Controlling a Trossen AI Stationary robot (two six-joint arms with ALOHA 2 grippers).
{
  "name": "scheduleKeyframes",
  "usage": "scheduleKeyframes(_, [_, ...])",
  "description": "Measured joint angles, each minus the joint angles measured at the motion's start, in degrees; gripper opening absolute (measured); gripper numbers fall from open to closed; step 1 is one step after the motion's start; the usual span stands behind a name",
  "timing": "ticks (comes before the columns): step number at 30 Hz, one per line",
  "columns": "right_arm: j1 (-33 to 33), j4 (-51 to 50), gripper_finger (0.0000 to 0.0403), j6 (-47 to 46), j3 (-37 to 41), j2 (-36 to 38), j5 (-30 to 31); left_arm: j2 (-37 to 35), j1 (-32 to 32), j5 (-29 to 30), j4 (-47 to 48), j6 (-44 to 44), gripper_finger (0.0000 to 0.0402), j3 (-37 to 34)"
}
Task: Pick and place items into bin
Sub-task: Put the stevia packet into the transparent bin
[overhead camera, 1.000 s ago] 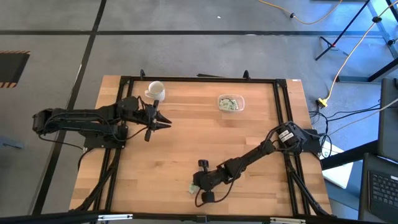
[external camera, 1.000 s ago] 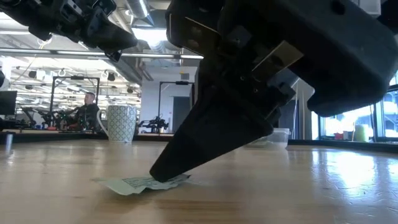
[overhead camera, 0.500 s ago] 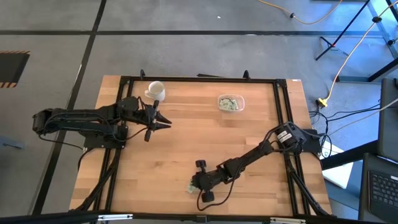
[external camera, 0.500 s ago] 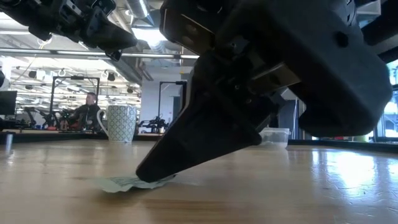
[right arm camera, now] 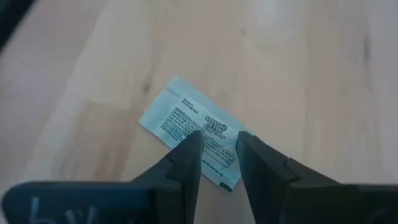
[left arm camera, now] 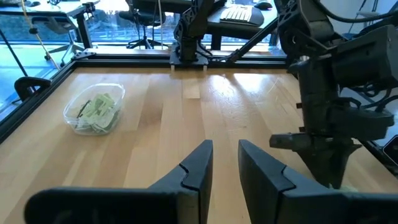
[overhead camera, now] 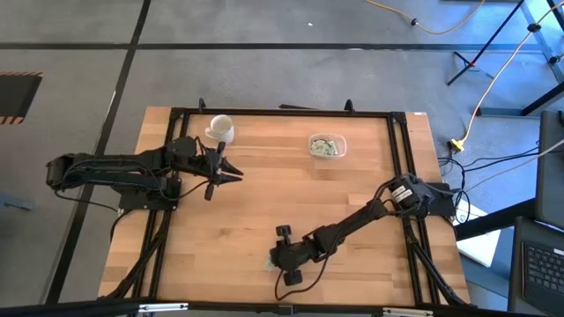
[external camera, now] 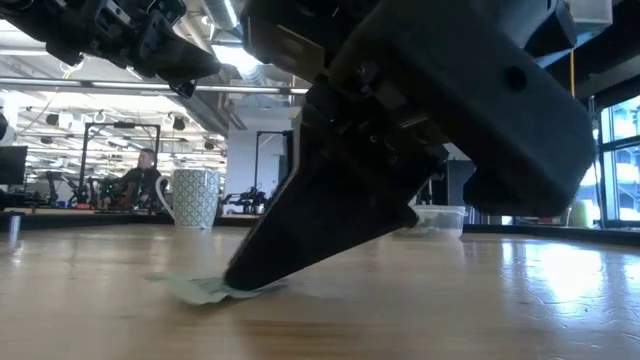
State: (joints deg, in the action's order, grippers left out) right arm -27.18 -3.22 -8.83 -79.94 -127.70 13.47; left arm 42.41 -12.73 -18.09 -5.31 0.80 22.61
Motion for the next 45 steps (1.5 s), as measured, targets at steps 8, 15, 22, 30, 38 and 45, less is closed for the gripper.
scheduleKeyframes(8, [0.2, -3.4, 0.0088, -3.0, 0.0, 0.1, 0.8, 0.0, 0.0, 0.0, 0.0, 0.0, 0.0070, 0.0])
scheduleKeyframes(15, [0.5, -3.6, 0.0042, -5.1, 0.0, 0.1, 0.9, 0.0, 0.0, 0.0, 0.4, 0.0, 0.0069, 0.0])
scheduleKeyframes(22, [0.5, -2.6, 0.0020, -8.0, 0.2, 1.5, 0.7, 0.0, 0.0, 0.0, 0.4, 0.0, 0.0070, 0.0])
scheduleKeyframes(30, [1.9, -11.7, 0.0013, -11.1, 0.3, 12.2, 1.7, 0.0, 0.0, 0.0, 0.4, 0.0, 0.0067, 0.0])
scheduleKeyframes(38, [8.5, -40.8, 0.0013, -19.2, 0.6, 26.7, 14.3, -0.4, -0.6, 0.6, 0.4, 0.7, 0.0069, 0.0])
scheduleKeyframes(45, [23.1, -49.7, 0.0013, -15.4, 7.7, 38.9, 14.2, -1.2, -2.6, 1.5, 0.6, 0.6, 0.0066, 0.0])
